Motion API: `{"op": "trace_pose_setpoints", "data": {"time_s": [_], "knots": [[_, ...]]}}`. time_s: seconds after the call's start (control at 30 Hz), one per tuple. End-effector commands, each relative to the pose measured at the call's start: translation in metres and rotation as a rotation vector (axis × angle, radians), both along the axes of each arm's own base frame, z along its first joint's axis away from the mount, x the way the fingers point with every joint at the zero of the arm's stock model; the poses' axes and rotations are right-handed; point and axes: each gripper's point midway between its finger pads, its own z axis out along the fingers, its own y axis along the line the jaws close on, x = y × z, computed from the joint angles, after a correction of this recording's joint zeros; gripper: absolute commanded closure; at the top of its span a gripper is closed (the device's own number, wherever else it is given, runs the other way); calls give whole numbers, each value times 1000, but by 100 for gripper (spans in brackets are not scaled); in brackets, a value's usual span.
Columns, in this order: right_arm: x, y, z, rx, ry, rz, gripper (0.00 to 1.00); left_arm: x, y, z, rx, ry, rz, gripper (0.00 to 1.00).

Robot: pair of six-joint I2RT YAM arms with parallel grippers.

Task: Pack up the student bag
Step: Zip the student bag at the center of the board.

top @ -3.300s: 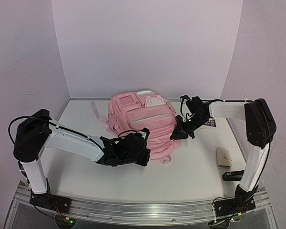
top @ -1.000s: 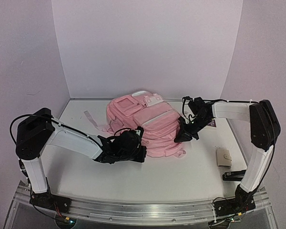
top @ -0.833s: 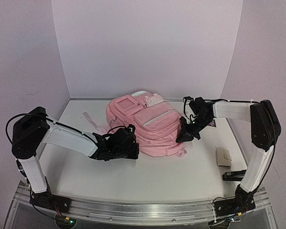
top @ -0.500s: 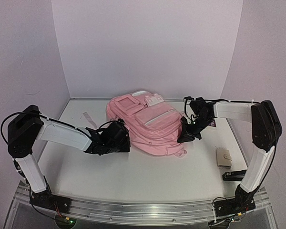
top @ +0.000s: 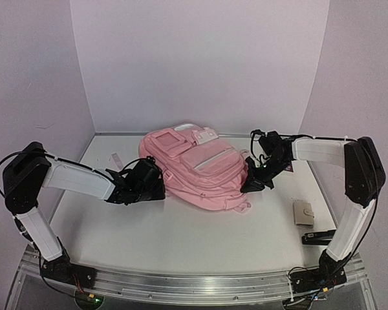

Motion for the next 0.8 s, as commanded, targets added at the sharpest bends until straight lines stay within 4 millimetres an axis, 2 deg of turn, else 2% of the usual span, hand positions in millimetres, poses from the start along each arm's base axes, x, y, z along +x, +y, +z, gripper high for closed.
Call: {"op": "trace_pose_setpoints", "data": {"time_s": [0.0, 0.07, 0.13, 0.2, 0.27, 0.37, 0.47, 0.57, 0.63, 0.77], "knots": [[-5, -24, 3, -50, 0, -27, 100, 26, 37, 24, 59, -85, 131, 100], [-4, -18, 13, -9, -17, -7, 100, 24, 35, 22, 56, -71, 108, 100], [-1, -12, 24, 26, -39, 13, 87, 19, 26, 24, 18, -61, 47, 96], [5, -7, 39, 54, -83, 37, 72, 13, 18, 33, -38, -68, 2, 89], [14, -3, 56, 75, -143, 65, 57, 6, 15, 40, -71, -68, -36, 77], [29, 1, 85, 97, -247, 100, 28, -5, 17, 56, -121, -73, -66, 55], [45, 2, 106, 90, -341, 128, 10, -17, 25, 67, -171, -74, -59, 34], [66, 8, 114, 80, -393, 148, 7, -25, 29, 78, -232, -78, -50, 25], [78, 12, 110, 78, -398, 157, 7, -28, 28, 80, -263, -70, -50, 24], [100, 24, 94, 96, -382, 180, 8, -30, 18, 71, -322, -32, -61, 23]]}}
